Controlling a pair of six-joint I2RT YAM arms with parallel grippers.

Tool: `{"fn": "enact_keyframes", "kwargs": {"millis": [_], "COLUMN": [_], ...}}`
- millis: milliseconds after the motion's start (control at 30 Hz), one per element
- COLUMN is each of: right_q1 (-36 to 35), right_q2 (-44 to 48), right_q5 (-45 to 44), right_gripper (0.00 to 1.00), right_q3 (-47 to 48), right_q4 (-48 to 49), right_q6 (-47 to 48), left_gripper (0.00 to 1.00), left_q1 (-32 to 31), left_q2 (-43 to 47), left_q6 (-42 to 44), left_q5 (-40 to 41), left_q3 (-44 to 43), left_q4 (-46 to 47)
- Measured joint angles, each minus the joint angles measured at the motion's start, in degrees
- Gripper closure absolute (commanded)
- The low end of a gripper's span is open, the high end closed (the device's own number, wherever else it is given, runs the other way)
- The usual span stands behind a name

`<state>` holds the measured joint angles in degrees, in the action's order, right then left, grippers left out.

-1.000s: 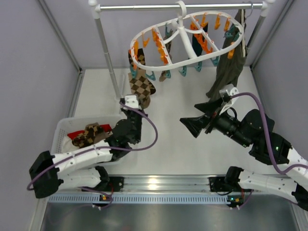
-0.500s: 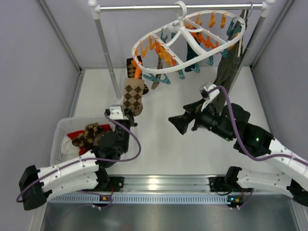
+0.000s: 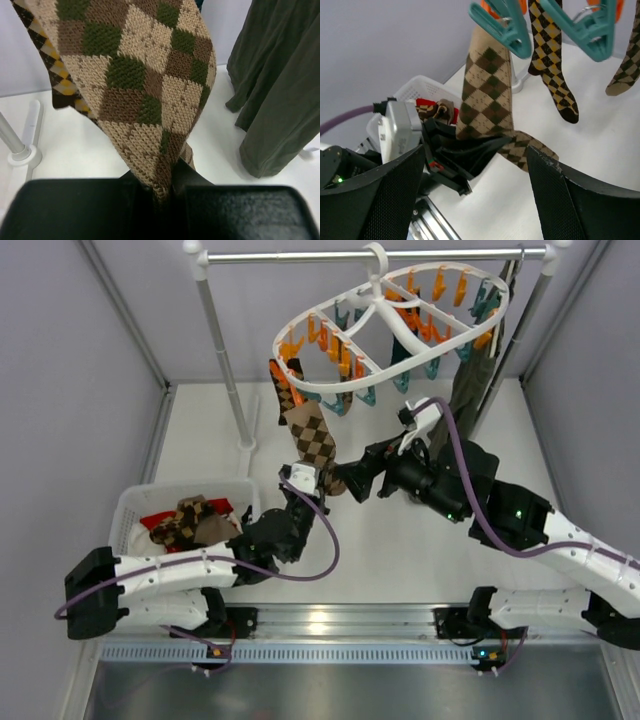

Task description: Remove the socks clipped to the hanger

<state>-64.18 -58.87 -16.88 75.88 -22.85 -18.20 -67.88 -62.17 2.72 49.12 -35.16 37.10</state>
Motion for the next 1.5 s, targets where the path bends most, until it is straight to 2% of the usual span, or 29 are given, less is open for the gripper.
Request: {"fn": "enact_keyframes", "kwargs": {"millis": [167,400,633,867,1200,1333,1500], "right_q1": [-3.3,-4.22,-5.09,-5.27,-5.46,-5.84,-7.1], "right_q2": [-2.08,-0.66,-1.29,-1.31,-12.13,-16.61,-21.53], "right_q5": [-4.96,-13.53,-15.13,-15.85,-17.84,-23.74,-36.02], "right_gripper": [0.22,0.21,0.19,0.18,0.18,0.18,0.19], "right_q3": [3.13,6.12,10.08,13.35,25.24,27.32,27.43], "right_q4": [-1.38,-5.84,-7.58,-10.95,-17.64,-19.76,-20.06], "right_q6": [1.18,3.8,5.73,6.84,9.88,11.45,14.23], "left_gripper": [1.0,1.0,1.0,1.0,1.0,1.0,1.0], "left_q1": [-2.36,-2.99,-4.35,-4.39,-4.42,-4.44,-4.46], "left_q2": [-7.82,-18.1,-30.34,-38.05,-47.04,-48.35,-49.0], "left_q6": [-0.22,1.07,9.97,16.55,28.0,30.51,32.68], "left_q5": [4.85,12.15,12.33,12.2,11.34,10.51,9.94], "left_q3": [-5.42,-14.93,-24.28,-31.04,-40.28,-42.86,-44.63], "left_q4": [0.66,3.39,2.86,2.73,0.57,0.48,0.42]}}
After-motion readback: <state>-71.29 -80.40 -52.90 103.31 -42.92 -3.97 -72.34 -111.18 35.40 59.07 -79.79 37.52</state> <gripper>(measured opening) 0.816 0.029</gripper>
